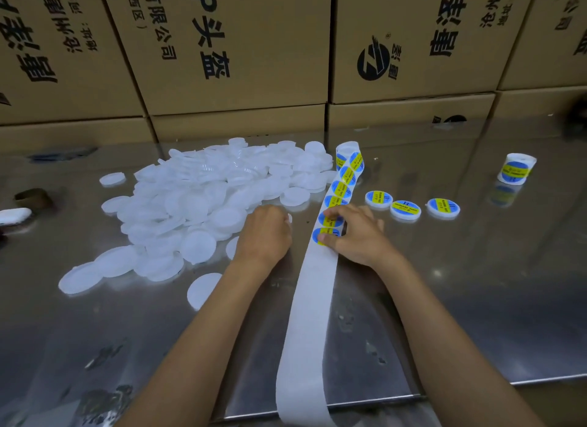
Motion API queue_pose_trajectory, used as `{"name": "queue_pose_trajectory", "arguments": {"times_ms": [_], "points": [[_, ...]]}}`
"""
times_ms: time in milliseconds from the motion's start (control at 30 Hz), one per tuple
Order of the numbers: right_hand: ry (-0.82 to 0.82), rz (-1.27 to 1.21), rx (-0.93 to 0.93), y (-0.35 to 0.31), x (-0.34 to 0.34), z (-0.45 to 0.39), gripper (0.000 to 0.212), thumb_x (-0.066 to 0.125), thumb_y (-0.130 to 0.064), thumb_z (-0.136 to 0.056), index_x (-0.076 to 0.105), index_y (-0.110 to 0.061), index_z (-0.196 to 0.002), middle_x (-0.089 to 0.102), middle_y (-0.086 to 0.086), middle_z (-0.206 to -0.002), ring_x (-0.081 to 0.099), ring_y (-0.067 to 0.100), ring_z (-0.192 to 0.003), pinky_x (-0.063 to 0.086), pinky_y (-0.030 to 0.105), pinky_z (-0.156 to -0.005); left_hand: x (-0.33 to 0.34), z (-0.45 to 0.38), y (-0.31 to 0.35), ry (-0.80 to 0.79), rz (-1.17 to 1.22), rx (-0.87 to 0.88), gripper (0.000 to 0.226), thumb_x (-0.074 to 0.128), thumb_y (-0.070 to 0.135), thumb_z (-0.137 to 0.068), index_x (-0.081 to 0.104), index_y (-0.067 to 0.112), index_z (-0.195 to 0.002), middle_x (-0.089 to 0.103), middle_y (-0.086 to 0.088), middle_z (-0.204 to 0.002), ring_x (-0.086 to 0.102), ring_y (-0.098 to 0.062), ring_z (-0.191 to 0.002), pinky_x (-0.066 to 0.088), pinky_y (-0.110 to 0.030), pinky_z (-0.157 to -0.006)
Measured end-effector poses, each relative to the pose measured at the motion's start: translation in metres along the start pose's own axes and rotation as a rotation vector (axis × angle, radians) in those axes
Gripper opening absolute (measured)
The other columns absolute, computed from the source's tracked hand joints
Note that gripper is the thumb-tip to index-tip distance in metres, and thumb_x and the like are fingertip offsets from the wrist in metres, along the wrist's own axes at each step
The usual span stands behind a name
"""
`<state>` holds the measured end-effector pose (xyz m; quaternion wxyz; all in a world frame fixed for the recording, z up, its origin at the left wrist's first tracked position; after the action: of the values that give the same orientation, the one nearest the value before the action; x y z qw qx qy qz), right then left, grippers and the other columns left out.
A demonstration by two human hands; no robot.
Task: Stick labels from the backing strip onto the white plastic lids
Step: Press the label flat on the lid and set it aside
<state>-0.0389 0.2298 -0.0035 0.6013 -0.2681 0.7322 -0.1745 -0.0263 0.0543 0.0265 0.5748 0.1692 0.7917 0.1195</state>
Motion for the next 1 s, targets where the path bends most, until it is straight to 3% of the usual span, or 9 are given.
{"name": "queue_pose_trajectory", "arguments": {"times_ms": [100, 200, 333, 400, 467, 533, 600, 767, 1000], "points": [[0.012, -0.048, -0.023, -0.005, 0.001, -0.001, 0.044, 0.073, -0.037, -0.085, 0.058, -0.029, -0.126, 0.060, -0.011, -0.119, 0.045, 0.012, -0.120, 0.028, 0.033, -0.100, -0.006, -0.014, 0.005, 0.112, 0.111, -0.032, 0.022, 0.047, 0.011, -0.101, 0.068, 0.002, -0.103, 0.069, -0.013, -0.104, 0.062, -0.028, -0.097, 0.039, -0.027, -0.077], [0.043, -0.099, -0.028, -0.008, -0.001, -0.002, 0.030, 0.076, -0.031, -0.082, 0.063, -0.027, -0.109, 0.064, -0.012, -0.108, 0.054, 0.009, -0.107, 0.033, 0.034, -0.101, -0.004, -0.020, 0.007, 0.157, 0.364, -0.124, 0.022, 0.044, 0.016, -0.103, 0.063, 0.006, -0.105, 0.067, -0.009, -0.106, 0.057, -0.021, -0.092, 0.039, -0.027, -0.077], [0.028, -0.126, -0.041, -0.011, 0.000, -0.002, 0.022, 0.077, -0.031, -0.080, 0.060, -0.030, -0.093, 0.063, -0.015, -0.102, 0.052, 0.003, -0.094, 0.034, 0.033, -0.099, 0.019, -0.022, -0.007, 0.060, 0.877, -0.439, 0.025, 0.042, 0.014, -0.103, 0.057, 0.004, -0.121, 0.059, -0.011, -0.124, 0.059, -0.018, -0.090, 0.051, -0.021, -0.064], [0.020, -0.121, -0.046, -0.011, 0.001, -0.002, 0.020, 0.078, -0.032, -0.080, 0.061, -0.029, -0.091, 0.062, -0.015, -0.100, 0.052, 0.003, -0.094, 0.035, 0.036, -0.100, 0.028, -0.020, -0.011, -0.025, 1.088, -0.521, 0.028, 0.048, 0.008, -0.102, 0.056, 0.000, -0.127, 0.058, -0.013, -0.132, 0.061, -0.022, -0.104, 0.052, -0.014, -0.055], [0.024, -0.122, -0.043, -0.013, 0.001, -0.001, 0.019, 0.078, -0.032, -0.079, 0.063, -0.026, -0.089, 0.062, -0.015, -0.097, 0.052, 0.003, -0.093, 0.035, 0.038, -0.102, 0.029, -0.019, -0.011, -0.057, 1.214, -0.527, 0.032, 0.054, 0.007, -0.101, 0.054, -0.001, -0.132, 0.055, -0.016, -0.138, 0.056, -0.027, -0.121, 0.057, -0.017, -0.072], [0.027, -0.141, -0.036, -0.014, 0.001, 0.000, 0.020, 0.078, -0.030, -0.078, 0.064, -0.023, -0.090, 0.062, -0.015, -0.092, 0.053, 0.004, -0.089, 0.037, 0.040, -0.102, 0.029, -0.018, -0.010, -0.062, 1.282, -0.503, 0.041, 0.059, 0.009, -0.100, 0.049, -0.001, -0.138, 0.052, -0.018, -0.143, 0.055, -0.024, -0.122, 0.054, -0.025, -0.096], [0.025, -0.174, -0.037, -0.016, 0.001, 0.001, 0.020, 0.078, -0.025, -0.078, 0.062, -0.022, -0.091, 0.062, -0.014, -0.088, 0.055, 0.007, -0.088, 0.040, 0.043, -0.101, 0.028, -0.015, -0.005, -0.084, 1.376, -0.467, 0.041, 0.054, 0.007, -0.102, 0.046, -0.007, -0.139, 0.048, -0.024, -0.147, 0.055, -0.023, -0.116, 0.052, -0.033, -0.102], [0.000, -0.195, -0.071, -0.022, 0.002, 0.004, 0.019, 0.074, -0.018, -0.079, 0.058, -0.020, -0.089, 0.065, -0.006, -0.094, 0.055, 0.013, -0.090, 0.042, 0.045, -0.097, 0.034, -0.018, -0.001, -0.096, 1.400, -0.450, 0.030, 0.050, 0.004, -0.102, 0.057, -0.003, -0.130, 0.059, -0.018, -0.135, 0.062, -0.032, -0.120, 0.056, -0.043, -0.097], [-0.025, -0.203, -0.091, -0.027, 0.001, 0.007, 0.026, 0.076, -0.016, -0.079, 0.053, -0.027, -0.074, 0.064, -0.007, -0.091, 0.055, 0.013, -0.093, 0.046, 0.041, -0.093, 0.035, -0.018, 0.009, -0.169, 1.292, -0.318, 0.025, 0.044, 0.007, -0.105, 0.060, 0.002, -0.123, 0.062, -0.021, -0.127, 0.065, -0.035, -0.116, 0.061, -0.041, -0.087]]}}
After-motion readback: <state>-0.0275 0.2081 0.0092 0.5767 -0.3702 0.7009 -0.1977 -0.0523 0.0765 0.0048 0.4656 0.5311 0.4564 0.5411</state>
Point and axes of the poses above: each hand's wrist, its own z-axis away from the middle knuckle, its own x-axis out of the palm, y = z × x, the point moved 6 cm from there along -z, towards the middle knuckle
